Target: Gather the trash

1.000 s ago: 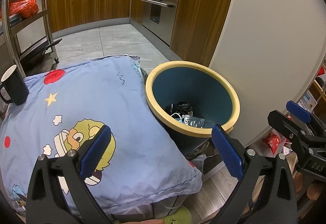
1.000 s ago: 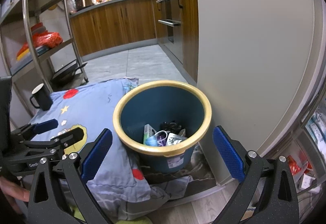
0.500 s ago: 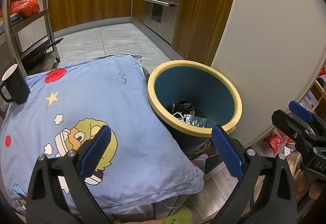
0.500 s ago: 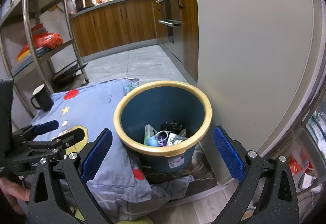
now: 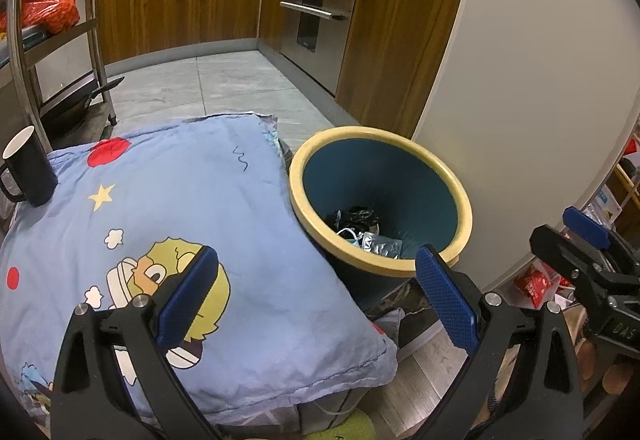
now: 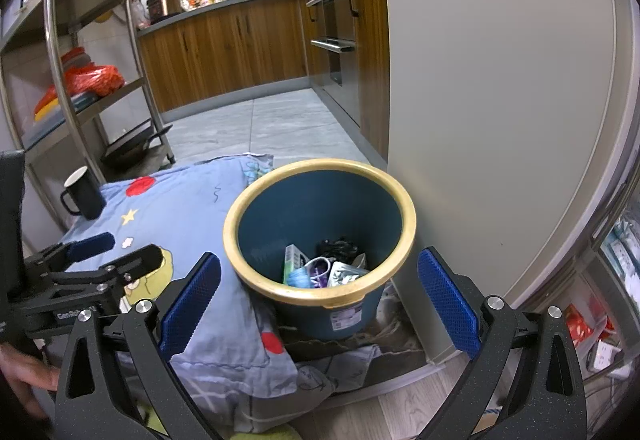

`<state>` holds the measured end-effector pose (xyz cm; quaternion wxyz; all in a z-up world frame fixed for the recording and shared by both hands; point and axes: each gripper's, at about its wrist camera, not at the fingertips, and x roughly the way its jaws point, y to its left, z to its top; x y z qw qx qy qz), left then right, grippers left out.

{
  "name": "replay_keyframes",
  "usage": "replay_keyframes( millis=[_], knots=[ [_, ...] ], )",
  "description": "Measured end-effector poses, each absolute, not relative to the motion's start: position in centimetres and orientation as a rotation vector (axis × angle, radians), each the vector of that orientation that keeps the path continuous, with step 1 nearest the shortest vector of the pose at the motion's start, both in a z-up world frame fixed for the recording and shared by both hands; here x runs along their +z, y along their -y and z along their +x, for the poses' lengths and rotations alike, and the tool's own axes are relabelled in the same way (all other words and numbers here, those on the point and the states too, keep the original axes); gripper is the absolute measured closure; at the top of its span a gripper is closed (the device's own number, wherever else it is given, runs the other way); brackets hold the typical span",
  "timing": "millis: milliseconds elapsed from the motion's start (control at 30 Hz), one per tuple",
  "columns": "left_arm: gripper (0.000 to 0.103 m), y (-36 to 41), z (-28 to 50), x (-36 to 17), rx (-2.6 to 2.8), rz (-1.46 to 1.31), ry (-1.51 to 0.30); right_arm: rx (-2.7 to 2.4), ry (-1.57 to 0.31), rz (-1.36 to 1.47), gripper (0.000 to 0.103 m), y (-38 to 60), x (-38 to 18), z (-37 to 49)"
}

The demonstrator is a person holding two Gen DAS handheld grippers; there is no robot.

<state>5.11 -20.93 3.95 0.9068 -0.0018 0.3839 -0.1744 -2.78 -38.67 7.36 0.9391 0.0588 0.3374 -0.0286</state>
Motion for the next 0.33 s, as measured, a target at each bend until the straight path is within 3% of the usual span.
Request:
replay_keyframes(
  millis=[333],
  knots=[
    [0.006,21.09,5.75,3.68,-0.344,-0.004,-0.825,-0.057,-0.690,0.120,0.005,38.66,7.41,-2.81]
  ],
)
